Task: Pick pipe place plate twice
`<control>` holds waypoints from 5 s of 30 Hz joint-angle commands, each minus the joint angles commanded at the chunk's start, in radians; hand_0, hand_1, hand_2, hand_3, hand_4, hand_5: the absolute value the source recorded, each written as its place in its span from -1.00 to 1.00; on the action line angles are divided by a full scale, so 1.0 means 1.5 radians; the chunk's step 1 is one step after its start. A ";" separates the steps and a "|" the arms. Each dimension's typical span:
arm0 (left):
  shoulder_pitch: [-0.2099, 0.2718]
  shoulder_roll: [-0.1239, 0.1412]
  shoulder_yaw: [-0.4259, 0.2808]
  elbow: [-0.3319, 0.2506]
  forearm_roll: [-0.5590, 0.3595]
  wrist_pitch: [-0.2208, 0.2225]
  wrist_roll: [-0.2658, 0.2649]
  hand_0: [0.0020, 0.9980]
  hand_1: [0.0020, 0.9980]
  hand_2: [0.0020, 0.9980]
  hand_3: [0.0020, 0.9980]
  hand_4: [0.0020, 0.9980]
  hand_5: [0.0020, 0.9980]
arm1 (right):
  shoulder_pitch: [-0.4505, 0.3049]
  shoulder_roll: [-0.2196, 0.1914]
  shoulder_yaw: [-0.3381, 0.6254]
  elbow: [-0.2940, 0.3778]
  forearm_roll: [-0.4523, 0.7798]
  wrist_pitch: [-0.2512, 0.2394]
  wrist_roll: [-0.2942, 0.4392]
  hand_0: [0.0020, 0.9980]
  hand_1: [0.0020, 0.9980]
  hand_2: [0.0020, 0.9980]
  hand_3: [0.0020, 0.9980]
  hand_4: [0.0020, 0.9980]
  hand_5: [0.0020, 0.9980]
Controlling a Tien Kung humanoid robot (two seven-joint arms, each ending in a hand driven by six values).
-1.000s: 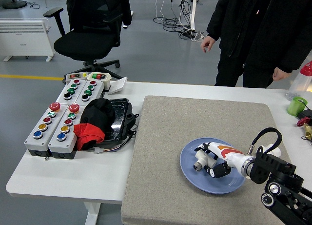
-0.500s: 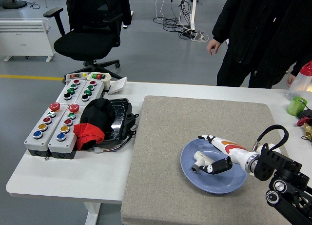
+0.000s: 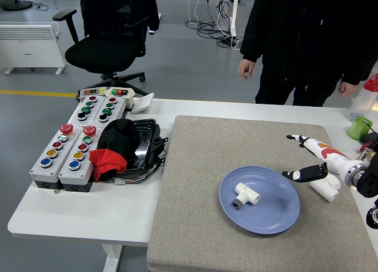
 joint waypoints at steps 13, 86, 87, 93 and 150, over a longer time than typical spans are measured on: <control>-0.006 0.000 -0.005 -0.001 0.006 -0.003 0.005 0.31 0.26 0.26 0.10 -0.22 1.00 | -0.021 -0.022 0.003 -0.077 -0.003 -0.038 -0.017 0.85 0.84 1.00 1.00 0.71 -0.03; -0.001 -0.004 0.022 -0.001 -0.032 0.008 -0.002 0.31 0.27 0.27 0.10 -0.23 1.00 | -0.027 -0.038 -0.214 0.124 -0.015 -0.072 0.041 0.80 0.75 0.83 0.69 0.32 -0.45; -0.001 -0.004 0.022 -0.001 -0.033 0.007 -0.002 0.31 0.27 0.27 0.10 -0.23 1.00 | -0.025 -0.036 -0.215 0.118 -0.014 -0.069 0.048 0.80 0.75 0.83 0.69 0.32 -0.45; -0.003 -0.004 0.026 -0.001 -0.038 0.009 -0.003 0.31 0.27 0.27 0.10 -0.22 1.00 | -0.021 -0.035 -0.206 0.097 -0.022 -0.037 0.060 1.00 0.91 1.00 1.00 0.59 -0.20; 0.003 -0.008 0.008 -0.001 -0.013 0.000 0.001 0.31 0.27 0.26 0.10 -0.23 1.00 | -0.272 0.053 0.279 0.004 0.654 -0.263 0.245 0.69 0.62 0.75 0.74 0.02 -0.08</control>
